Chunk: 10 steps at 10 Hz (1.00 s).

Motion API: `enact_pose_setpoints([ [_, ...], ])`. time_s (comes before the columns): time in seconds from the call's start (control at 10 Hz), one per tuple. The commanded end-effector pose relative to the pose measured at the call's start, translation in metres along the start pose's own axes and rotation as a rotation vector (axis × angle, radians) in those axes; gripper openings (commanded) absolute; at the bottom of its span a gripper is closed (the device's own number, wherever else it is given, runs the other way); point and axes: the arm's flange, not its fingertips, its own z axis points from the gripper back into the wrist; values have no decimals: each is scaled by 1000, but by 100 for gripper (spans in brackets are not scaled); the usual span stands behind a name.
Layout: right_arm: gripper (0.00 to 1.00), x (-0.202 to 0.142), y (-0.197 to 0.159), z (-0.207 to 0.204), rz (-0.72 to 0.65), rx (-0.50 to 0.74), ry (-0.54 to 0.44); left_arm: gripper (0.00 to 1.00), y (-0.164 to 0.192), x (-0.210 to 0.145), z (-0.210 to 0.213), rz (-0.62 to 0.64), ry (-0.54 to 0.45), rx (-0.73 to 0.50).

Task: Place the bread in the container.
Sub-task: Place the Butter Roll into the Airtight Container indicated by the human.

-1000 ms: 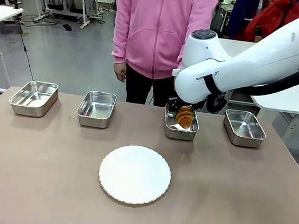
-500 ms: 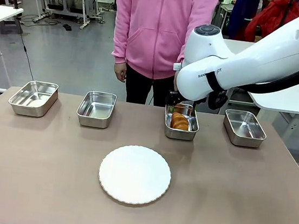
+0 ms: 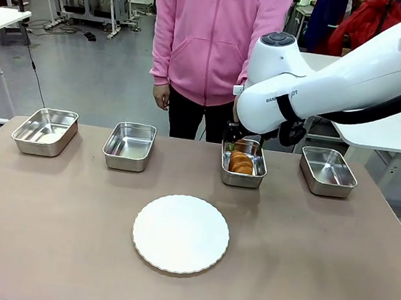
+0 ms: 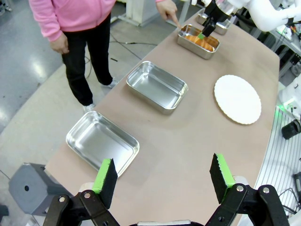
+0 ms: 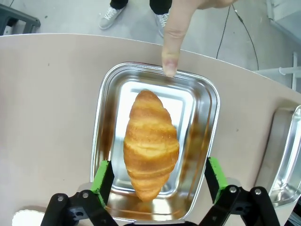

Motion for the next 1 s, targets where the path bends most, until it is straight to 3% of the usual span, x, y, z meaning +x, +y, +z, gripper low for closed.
enact_pose_setpoints([
  [0.0,100,2,0,0,1,7,-20,100,-2,2,1,-8,-7,-3],
  [0.6,100,0,0,0,0,0,-1,100,-2,2,1,-8,-7,-3],
  [0.9,100,-39,-15,72,-35,9,-134,100,-2,2,1,-8,-7,-3],
])
